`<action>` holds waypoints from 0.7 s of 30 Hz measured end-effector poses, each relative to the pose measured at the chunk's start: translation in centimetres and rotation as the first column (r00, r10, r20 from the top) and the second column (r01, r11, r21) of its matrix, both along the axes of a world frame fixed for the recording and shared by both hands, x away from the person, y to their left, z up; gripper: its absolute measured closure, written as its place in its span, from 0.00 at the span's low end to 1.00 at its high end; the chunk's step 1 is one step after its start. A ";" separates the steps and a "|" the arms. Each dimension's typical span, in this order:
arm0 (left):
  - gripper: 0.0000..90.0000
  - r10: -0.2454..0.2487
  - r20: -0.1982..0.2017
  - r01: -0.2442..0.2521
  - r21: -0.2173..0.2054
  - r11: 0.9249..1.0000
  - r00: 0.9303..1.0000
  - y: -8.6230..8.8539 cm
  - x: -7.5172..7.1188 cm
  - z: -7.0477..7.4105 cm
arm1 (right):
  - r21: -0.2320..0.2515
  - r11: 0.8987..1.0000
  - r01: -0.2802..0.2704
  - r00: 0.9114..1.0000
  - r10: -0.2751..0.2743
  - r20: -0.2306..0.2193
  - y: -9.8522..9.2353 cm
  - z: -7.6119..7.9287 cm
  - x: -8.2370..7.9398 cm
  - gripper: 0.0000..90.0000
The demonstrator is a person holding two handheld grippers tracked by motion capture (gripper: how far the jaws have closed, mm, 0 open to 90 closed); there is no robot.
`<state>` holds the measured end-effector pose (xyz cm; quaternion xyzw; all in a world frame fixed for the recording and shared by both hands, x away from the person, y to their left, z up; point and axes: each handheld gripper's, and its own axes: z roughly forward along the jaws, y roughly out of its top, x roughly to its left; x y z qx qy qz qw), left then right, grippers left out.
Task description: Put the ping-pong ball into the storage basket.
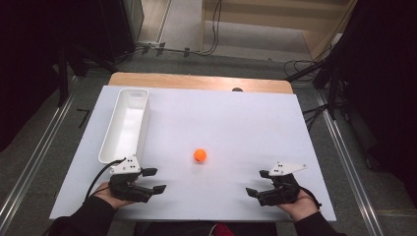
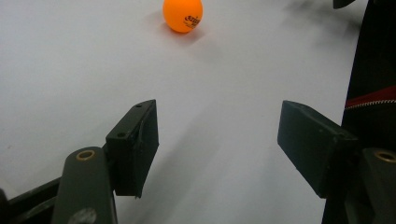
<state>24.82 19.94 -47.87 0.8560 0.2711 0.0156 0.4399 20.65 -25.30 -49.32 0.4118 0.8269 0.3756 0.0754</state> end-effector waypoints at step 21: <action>0.33 0.034 0.021 -0.033 -0.041 0.999 0.999 -1.4 -0.1 1.1 | -0.001 1.000 -0.003 1.000 0.003 -0.003 0.1 -0.1 0.1 0.17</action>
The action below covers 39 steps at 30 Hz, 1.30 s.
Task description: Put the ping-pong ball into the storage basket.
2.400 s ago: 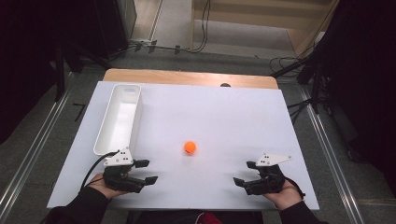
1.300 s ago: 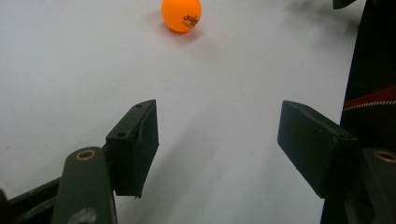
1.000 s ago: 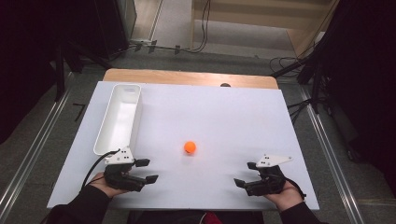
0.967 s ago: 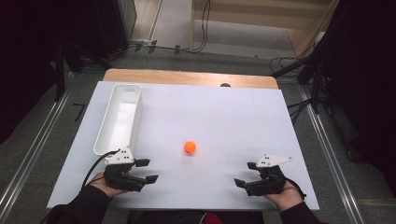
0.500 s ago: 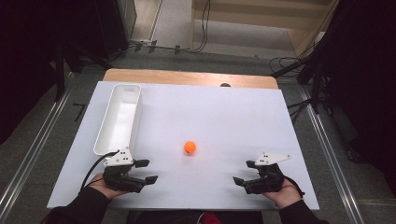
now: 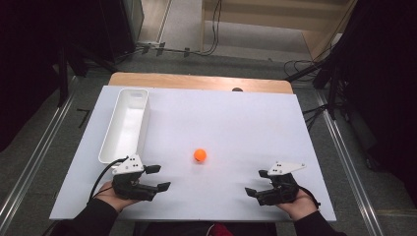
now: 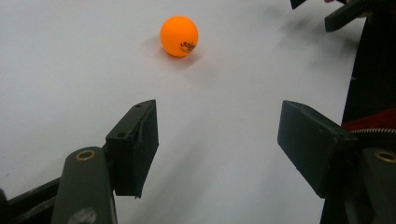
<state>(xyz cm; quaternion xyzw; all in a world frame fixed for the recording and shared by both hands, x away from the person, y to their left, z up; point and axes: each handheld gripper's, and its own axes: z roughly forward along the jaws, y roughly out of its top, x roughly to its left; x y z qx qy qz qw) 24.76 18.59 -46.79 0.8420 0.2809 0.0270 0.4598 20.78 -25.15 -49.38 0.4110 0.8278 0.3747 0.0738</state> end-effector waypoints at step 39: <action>0.00 -0.023 0.025 0.023 0.014 1.000 0.999 -4.2 0.8 0.2 | -0.009 1.000 0.000 1.000 0.000 -0.003 -0.1 -0.1 0.0 0.17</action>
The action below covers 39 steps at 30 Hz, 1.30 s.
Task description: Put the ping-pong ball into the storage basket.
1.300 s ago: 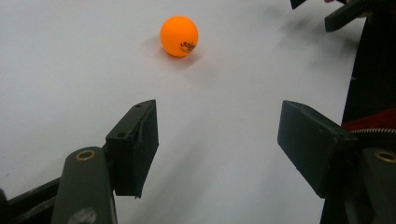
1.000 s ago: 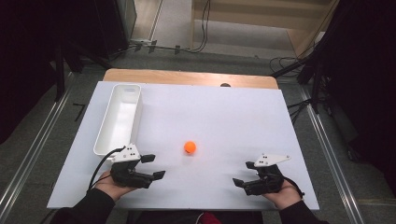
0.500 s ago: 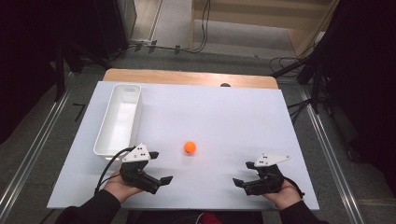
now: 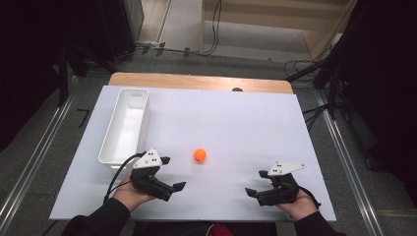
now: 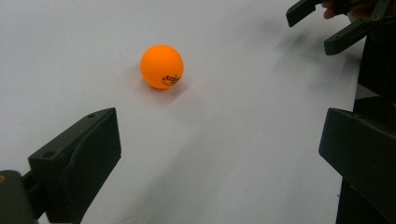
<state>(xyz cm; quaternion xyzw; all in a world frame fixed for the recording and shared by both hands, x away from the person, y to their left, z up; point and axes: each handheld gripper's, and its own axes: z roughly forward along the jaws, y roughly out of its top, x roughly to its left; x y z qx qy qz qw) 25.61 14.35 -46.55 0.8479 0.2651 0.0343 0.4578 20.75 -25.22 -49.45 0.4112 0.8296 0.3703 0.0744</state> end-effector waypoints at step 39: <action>0.00 0.053 0.023 -0.053 0.010 0.999 0.998 -2.4 1.9 0.0 | 0.028 1.000 0.014 1.000 -0.014 0.001 -0.2 0.2 0.0 0.17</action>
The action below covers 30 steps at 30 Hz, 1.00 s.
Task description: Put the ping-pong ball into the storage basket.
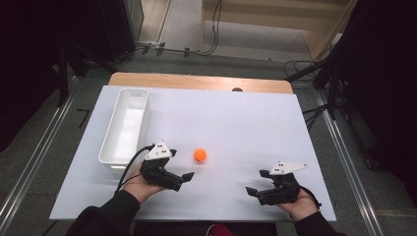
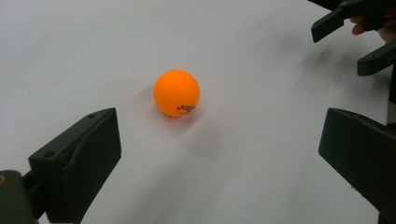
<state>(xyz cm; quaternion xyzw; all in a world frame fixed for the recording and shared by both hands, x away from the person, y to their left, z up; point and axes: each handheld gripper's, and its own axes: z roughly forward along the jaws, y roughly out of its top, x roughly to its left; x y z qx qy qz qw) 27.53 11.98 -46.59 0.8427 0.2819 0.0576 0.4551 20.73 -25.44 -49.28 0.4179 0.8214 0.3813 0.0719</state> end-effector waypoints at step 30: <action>0.02 0.002 0.002 -0.002 0.033 0.999 1.000 -2.6 1.7 0.1 | 0.003 1.000 0.004 1.000 -0.004 0.002 0.0 0.0 0.1 0.17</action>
